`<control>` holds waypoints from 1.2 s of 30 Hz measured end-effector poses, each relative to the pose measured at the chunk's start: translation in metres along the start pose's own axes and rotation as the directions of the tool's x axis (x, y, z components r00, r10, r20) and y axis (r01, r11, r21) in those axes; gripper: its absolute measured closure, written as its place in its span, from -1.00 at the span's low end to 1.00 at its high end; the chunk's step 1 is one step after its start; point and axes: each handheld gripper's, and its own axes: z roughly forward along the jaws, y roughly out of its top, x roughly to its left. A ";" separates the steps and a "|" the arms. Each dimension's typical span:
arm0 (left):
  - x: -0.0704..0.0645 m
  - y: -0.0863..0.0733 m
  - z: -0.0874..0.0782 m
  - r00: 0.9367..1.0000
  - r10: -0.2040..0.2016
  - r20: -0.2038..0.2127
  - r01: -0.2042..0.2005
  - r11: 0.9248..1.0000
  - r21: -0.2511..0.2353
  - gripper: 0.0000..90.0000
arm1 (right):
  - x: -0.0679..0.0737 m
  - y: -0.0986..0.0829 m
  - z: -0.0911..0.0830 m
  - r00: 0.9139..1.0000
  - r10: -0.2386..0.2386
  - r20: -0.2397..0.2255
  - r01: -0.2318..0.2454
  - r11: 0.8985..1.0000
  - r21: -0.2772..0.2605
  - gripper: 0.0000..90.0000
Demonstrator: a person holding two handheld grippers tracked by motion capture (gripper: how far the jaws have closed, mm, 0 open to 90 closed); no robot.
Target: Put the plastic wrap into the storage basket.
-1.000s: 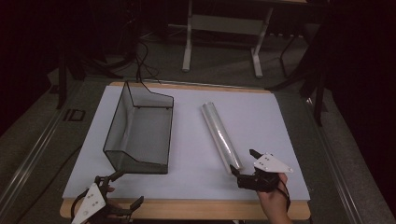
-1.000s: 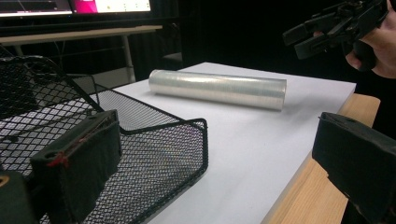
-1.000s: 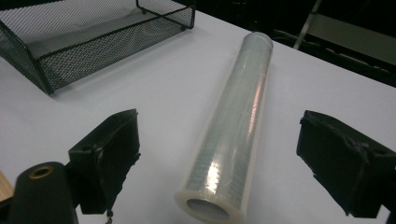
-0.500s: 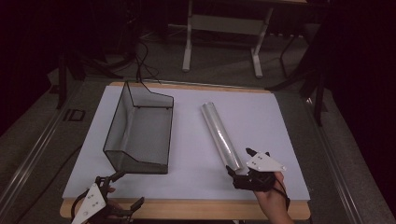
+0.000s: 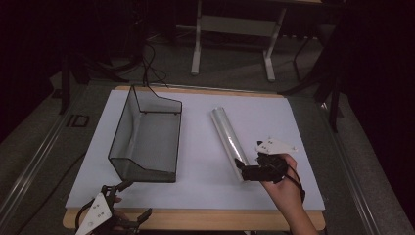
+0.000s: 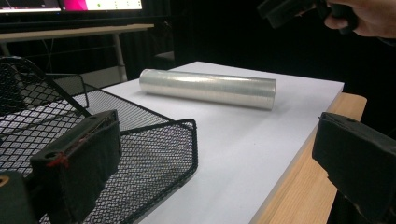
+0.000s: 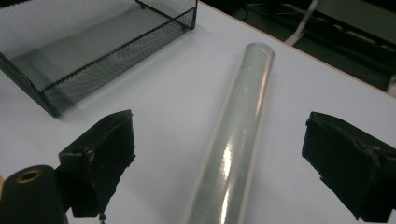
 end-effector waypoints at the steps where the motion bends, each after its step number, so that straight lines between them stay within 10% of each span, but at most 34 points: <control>1: 0.000 0.000 0.000 1.000 0.000 0.000 0.000 1.000 0.002 -0.96 | -0.001 0.003 0.002 1.000 0.008 -0.004 -0.008 1.000 0.009 -0.79; 23: -0.001 0.000 0.002 1.000 0.006 0.013 -0.006 1.000 0.011 -0.96 | -0.025 0.060 0.079 0.998 0.063 -0.007 -0.060 0.979 0.195 -0.79; 31: -0.001 -0.001 0.002 1.000 0.005 0.016 -0.005 1.000 0.009 -0.96 | -0.035 0.060 0.116 0.993 0.110 0.031 -0.114 0.953 0.280 -0.72; 36: -0.001 -0.001 0.002 1.000 0.006 0.018 -0.007 1.000 0.013 -0.96 | -0.040 0.059 0.138 0.988 0.149 0.042 -0.154 0.919 0.363 -0.74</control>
